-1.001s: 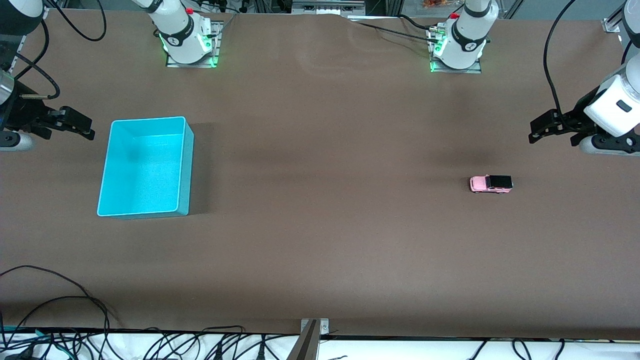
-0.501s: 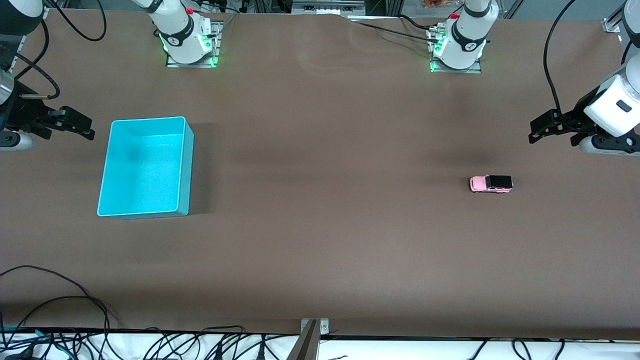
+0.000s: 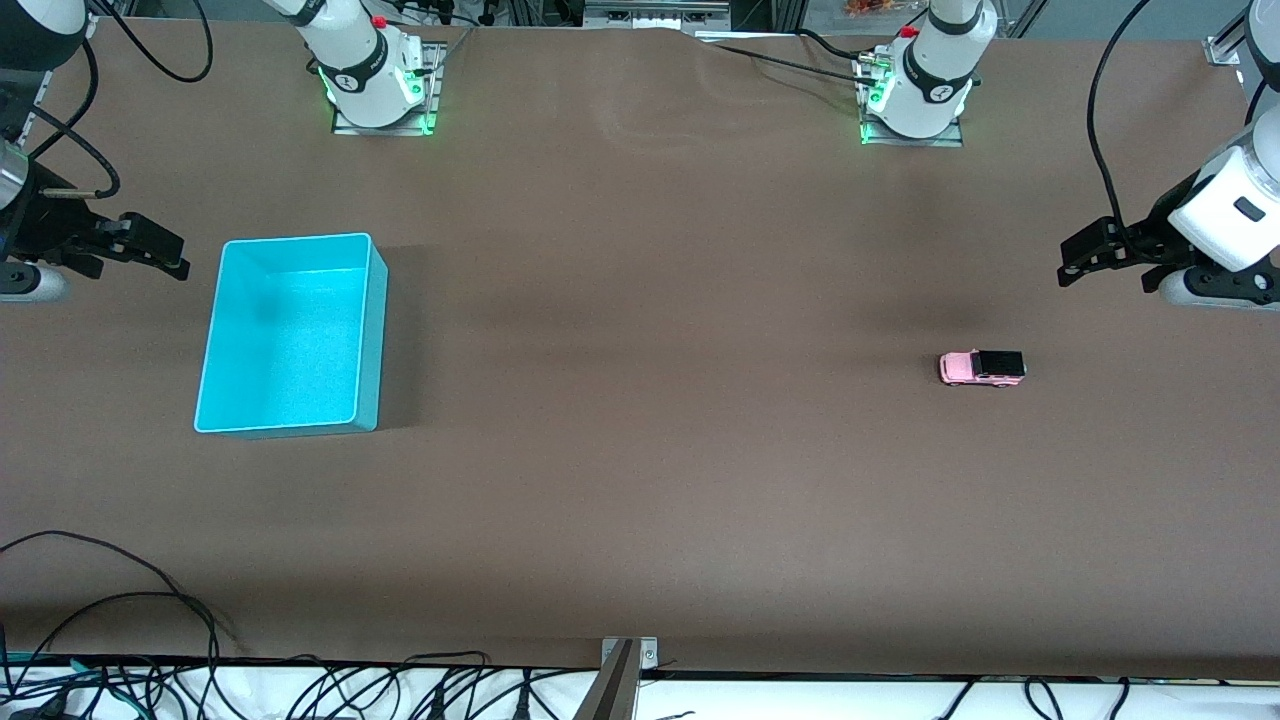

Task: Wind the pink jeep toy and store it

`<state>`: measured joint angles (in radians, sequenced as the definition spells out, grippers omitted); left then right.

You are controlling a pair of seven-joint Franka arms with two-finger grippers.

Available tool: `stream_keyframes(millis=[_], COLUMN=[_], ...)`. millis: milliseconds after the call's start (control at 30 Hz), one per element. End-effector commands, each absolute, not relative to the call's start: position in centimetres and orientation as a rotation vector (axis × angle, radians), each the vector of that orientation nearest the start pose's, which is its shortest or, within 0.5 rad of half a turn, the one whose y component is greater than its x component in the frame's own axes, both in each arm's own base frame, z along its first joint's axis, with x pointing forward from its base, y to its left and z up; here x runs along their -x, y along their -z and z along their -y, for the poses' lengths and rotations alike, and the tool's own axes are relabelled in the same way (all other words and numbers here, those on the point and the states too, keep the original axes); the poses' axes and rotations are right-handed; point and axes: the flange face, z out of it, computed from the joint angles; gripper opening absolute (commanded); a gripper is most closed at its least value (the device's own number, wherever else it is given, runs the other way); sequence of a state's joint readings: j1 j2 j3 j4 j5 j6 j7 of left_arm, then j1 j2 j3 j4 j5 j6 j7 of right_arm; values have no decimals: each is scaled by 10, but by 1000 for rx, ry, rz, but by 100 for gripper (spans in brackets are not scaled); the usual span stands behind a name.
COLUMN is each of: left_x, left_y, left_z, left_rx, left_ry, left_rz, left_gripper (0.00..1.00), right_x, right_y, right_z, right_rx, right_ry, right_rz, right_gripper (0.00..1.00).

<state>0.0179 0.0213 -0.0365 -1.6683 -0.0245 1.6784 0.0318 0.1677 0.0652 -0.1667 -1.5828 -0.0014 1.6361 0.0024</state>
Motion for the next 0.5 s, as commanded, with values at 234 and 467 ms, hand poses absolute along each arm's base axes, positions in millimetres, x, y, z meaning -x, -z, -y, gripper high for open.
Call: stream_keyframes(millis=[234, 467], left_x=[-572, -581], left_y=[-575, -574], left_z=[22, 15], left_rx=[3152, 3135], left_ry=[-38, -30], left_rz=[-352, -490], left_gripper=[100, 100], right_x=[-576, -576], right_y=[-592, -592], right_z=[-1, -1], right_rx=[3145, 3145], right_ry=[-23, -23], right_rz=[5, 5], right_gripper=[100, 100])
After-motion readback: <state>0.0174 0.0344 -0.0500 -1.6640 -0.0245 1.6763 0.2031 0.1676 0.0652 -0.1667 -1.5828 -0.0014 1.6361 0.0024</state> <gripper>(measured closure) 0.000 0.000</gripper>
